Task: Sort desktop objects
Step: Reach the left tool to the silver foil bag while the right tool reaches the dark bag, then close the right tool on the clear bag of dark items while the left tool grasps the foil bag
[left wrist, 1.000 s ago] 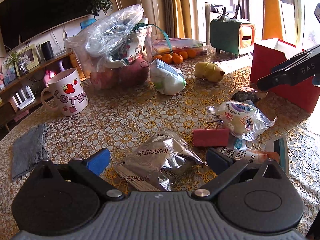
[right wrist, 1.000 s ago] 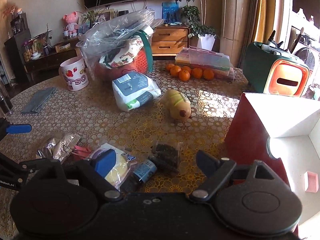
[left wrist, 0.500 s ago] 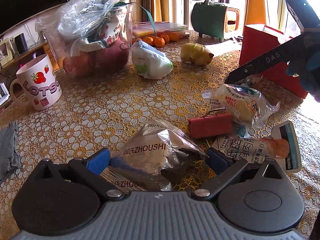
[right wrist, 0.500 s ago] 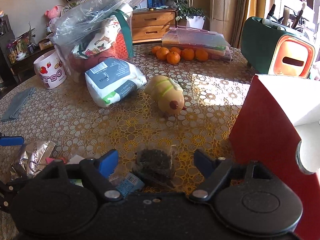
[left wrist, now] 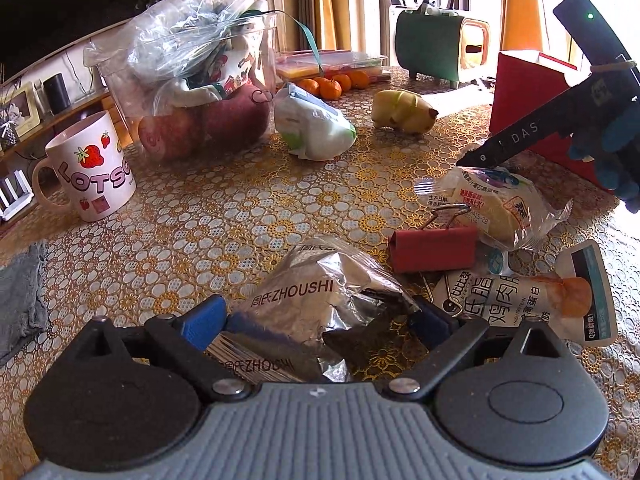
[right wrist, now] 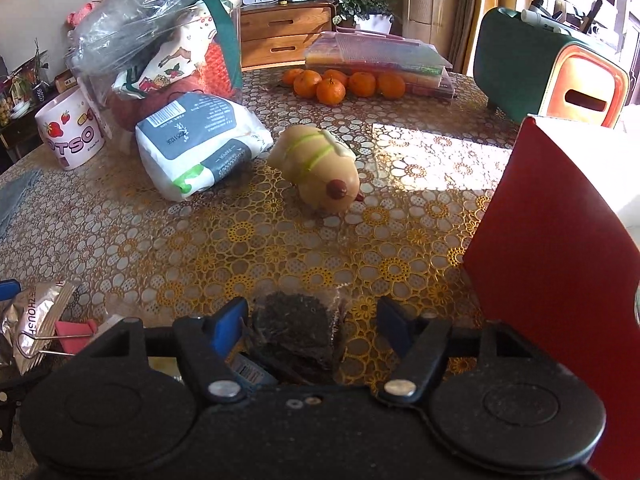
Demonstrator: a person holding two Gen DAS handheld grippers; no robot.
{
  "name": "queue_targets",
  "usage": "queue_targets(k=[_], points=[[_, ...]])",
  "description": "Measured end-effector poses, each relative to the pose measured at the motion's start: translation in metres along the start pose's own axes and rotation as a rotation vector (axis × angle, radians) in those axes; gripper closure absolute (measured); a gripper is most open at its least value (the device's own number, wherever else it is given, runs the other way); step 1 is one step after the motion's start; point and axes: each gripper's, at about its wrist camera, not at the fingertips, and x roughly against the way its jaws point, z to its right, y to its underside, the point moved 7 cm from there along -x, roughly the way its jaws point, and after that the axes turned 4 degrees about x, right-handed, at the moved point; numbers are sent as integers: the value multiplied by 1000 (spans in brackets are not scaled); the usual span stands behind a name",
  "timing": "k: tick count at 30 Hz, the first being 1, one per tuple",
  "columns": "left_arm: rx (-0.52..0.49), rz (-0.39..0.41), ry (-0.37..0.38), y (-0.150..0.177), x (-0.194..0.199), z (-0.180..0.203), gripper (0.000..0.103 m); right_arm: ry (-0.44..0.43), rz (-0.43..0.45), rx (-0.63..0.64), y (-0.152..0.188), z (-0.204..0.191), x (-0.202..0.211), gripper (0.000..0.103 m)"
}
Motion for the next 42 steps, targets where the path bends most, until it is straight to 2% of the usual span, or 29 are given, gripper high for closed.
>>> queue_targets(k=[2, 6, 8, 10, 13, 27, 42], points=[[-6, 5, -9, 0, 1, 2, 9, 13, 0, 15, 1, -1, 0, 40], [-10, 11, -36, -2, 4, 4, 20, 31, -2, 35, 1, -2, 1, 45], [-13, 12, -44, -2, 6, 5, 23, 32, -2, 34, 1, -2, 2, 54], [-20, 13, -54, -3, 7, 7, 25, 33, -1, 37, 0, -2, 3, 57], [-26, 16, -63, -4, 10, 9, 29, 32, 1, 28, 1, 1, 5, 58], [77, 23, -93, -18, 27, 5, 44, -8, 68, 27, 1, 8, 49, 58], [95, 40, -141, -21, 60, 21, 57, -73, 93, 66, 21, 6, 99, 60]])
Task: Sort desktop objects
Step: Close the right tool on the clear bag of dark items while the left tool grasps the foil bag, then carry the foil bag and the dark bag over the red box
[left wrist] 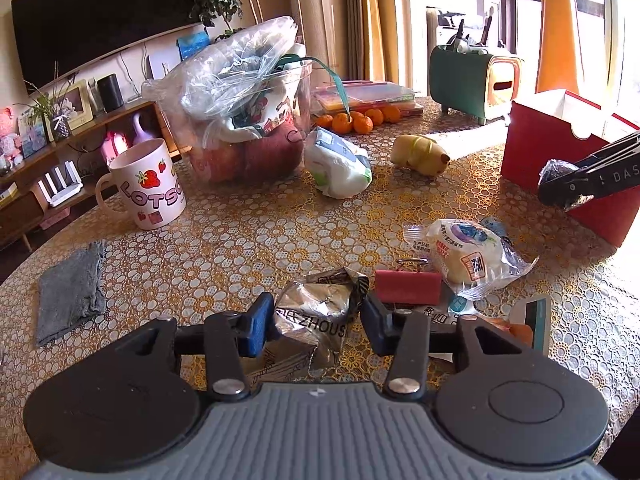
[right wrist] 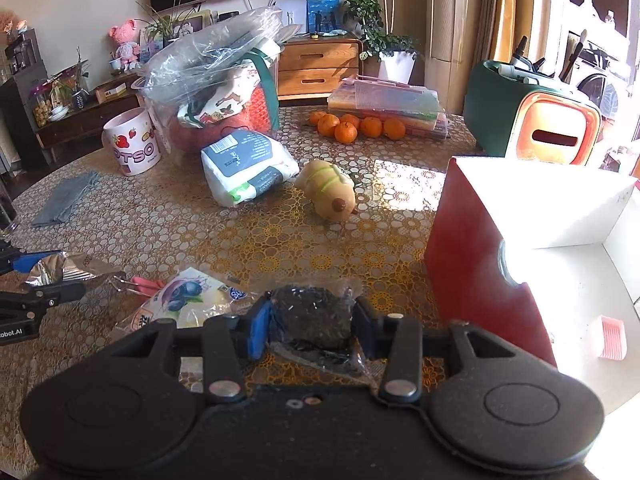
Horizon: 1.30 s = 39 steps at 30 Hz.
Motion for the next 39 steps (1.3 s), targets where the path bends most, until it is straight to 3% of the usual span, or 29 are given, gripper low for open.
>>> queue_targets(k=[9, 21, 39], points=[[18, 58, 21, -13, 37, 24, 58, -35, 14, 26, 10, -1, 35, 60], [17, 129, 102, -43, 83, 93, 58, -96, 79, 23, 15, 12, 93, 60], [-33, 175, 206, -96, 93, 194, 58, -49, 172, -1, 7, 89, 150, 61]])
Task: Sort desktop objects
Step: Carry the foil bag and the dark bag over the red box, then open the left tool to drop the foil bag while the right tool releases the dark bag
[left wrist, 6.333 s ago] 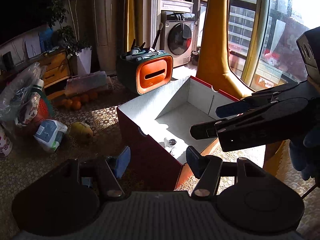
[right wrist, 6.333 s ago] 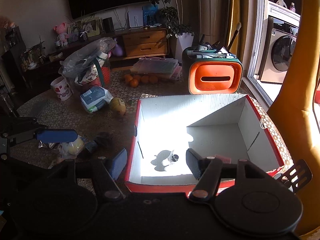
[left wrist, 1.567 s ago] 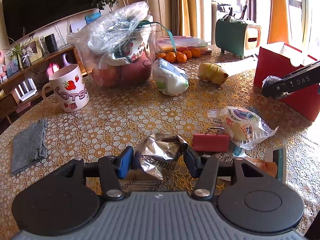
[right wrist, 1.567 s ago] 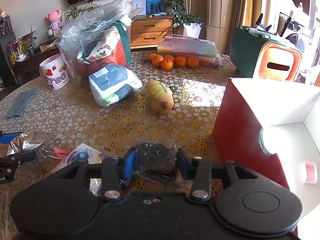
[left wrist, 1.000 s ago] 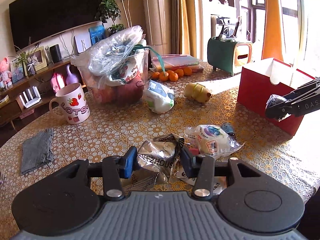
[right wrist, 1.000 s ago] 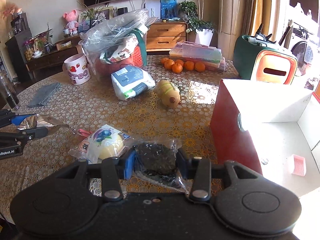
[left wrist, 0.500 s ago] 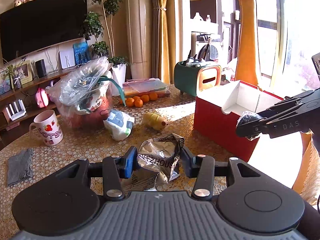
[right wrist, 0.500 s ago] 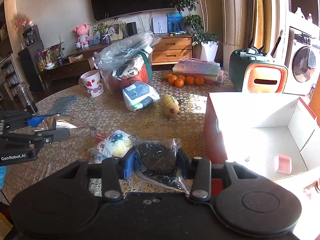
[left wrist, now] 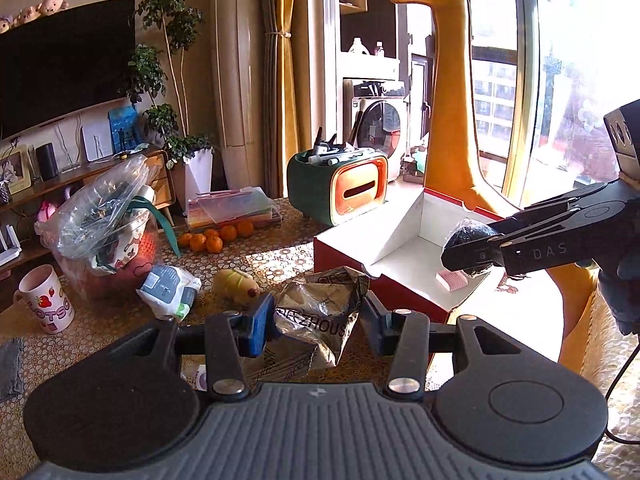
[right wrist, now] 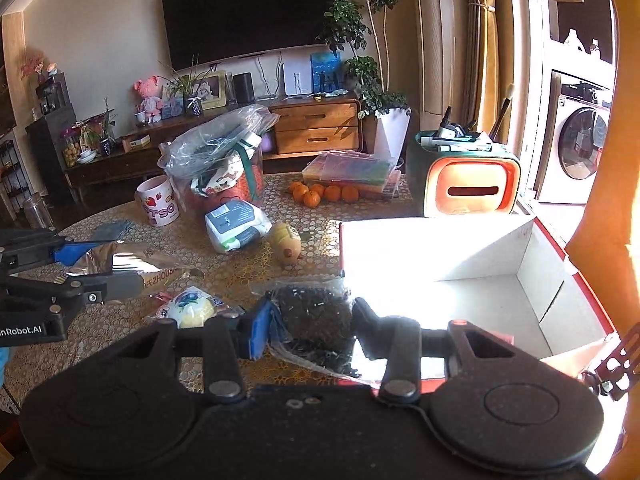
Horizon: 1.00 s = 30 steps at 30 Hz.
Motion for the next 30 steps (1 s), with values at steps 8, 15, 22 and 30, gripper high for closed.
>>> queue_targets(k=[8, 15, 22, 30], points=[[-37, 3, 53, -16, -25, 40, 58, 48, 19, -31, -2, 44, 9, 61], [-67, -13, 99, -25, -51, 73, 58, 87, 29, -60, -1, 78, 13, 61], [-80, -25, 126, -39, -82, 99, 58, 116, 20, -75, 3, 106, 9, 61], [-53, -58, 104, -55, -130, 106, 62, 118, -4, -74, 3, 131, -14, 61]])
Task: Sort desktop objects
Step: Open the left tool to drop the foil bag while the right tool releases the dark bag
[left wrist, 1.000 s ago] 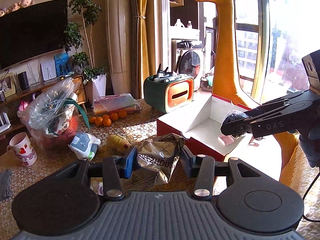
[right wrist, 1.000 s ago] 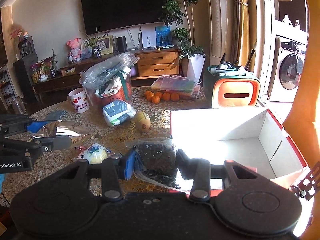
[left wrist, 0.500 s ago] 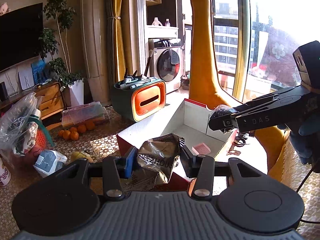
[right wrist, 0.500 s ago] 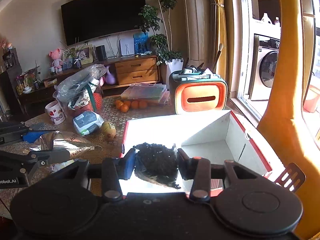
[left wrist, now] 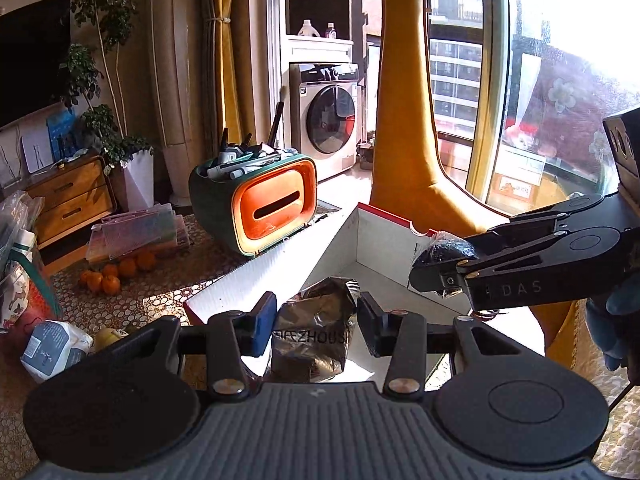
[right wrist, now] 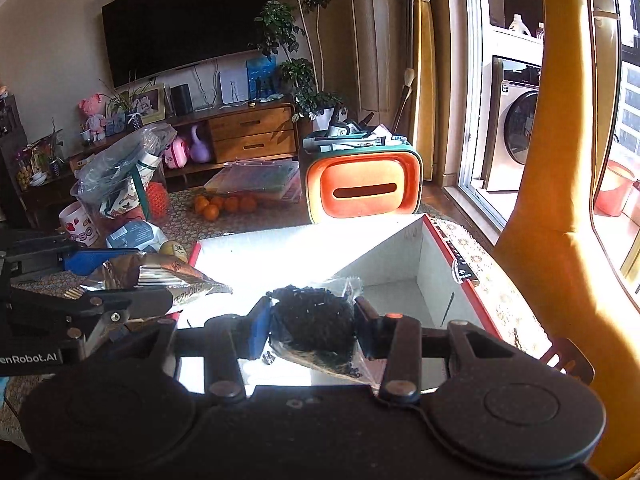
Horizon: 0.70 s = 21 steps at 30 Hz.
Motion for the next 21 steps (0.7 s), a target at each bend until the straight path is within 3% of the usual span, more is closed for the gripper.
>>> queue_targets(k=[10, 21], points=[[-24, -129, -10, 2, -65, 0, 65, 4, -91, 20, 13, 17, -46, 61], [-39, -252, -27, 20, -104, -6, 65, 5, -239, 91, 37, 22, -91, 59]])
